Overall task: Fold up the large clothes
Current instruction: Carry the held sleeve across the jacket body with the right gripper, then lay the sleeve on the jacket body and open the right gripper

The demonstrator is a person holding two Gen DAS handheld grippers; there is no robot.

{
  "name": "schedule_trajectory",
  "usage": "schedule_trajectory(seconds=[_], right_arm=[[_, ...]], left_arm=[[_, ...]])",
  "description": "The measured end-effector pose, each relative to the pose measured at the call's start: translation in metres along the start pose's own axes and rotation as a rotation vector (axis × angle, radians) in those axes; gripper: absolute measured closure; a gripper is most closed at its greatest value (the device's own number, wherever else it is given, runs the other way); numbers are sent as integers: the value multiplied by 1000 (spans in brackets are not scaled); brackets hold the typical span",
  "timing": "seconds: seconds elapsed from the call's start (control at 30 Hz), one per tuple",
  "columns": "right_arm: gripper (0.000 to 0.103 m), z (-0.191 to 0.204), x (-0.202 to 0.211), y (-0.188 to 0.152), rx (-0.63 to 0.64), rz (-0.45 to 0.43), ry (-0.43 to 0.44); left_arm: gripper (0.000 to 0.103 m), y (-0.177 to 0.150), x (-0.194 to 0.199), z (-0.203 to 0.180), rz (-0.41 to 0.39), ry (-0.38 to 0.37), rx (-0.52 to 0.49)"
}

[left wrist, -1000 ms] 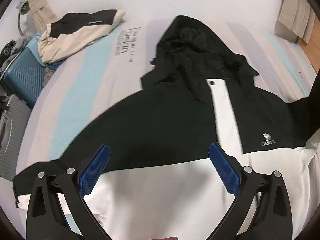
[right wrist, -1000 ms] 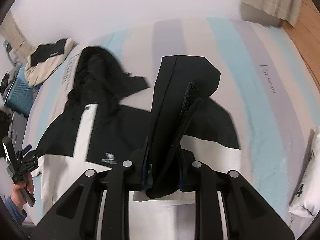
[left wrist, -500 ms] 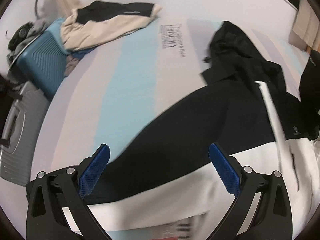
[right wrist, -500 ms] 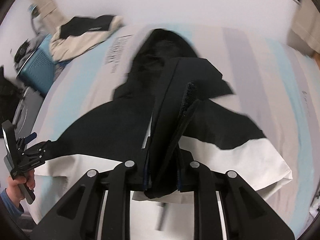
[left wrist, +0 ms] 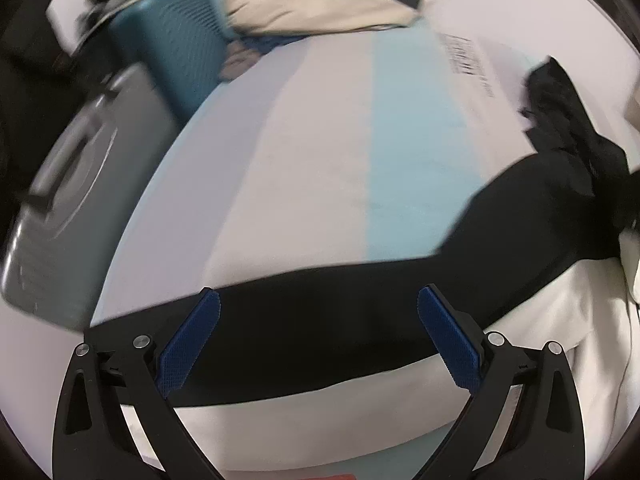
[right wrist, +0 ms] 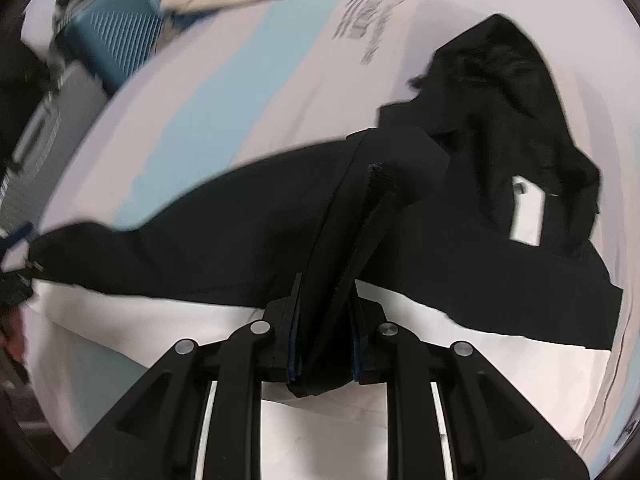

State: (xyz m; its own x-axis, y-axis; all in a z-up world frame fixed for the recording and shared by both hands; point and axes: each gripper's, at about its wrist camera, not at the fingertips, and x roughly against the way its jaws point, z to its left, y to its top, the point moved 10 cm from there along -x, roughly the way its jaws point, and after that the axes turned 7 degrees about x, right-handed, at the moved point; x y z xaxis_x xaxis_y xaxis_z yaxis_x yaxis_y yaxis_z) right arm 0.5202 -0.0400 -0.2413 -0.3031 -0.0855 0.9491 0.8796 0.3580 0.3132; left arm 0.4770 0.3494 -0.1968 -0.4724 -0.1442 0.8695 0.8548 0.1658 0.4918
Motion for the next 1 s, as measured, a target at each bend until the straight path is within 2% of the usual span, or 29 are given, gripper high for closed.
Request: schedule_trajectory(seconds=[0.03,0.1,0.13,0.27,0.53,0.7,0.73,0.8,0.9,1.0], right_arm=[[83,6,-8,-3,3,16,-1],[70,14,-19,-9,-2,37,17],[67,16,-23,-11,-8,37,22],[47,30,-29,-14,-56,34,118],[38,73,-18,-1,-57,-13,197],[38,129,-7,6,-23,-14,309],[38,139,-4,5,-10,-15,309],[26,148,4,2,29,-28,267],[19,147,19,-1,77,-77,188],[16,138,26,-5,97,-86,169]], left_arm=[[6,-5,-3,12,12,4,18],[6,-15,-8,33,24,16,42],[6,-20,-10,43,26,24,56],[6,-40,-14,85,44,41,123],[6,-71,2,168,60,85,254],[6,-82,14,206,56,104,292],[6,-84,15,212,56,104,304],[6,-92,17,229,58,101,328],[6,-103,18,249,63,93,354],[6,-113,14,259,77,67,384]])
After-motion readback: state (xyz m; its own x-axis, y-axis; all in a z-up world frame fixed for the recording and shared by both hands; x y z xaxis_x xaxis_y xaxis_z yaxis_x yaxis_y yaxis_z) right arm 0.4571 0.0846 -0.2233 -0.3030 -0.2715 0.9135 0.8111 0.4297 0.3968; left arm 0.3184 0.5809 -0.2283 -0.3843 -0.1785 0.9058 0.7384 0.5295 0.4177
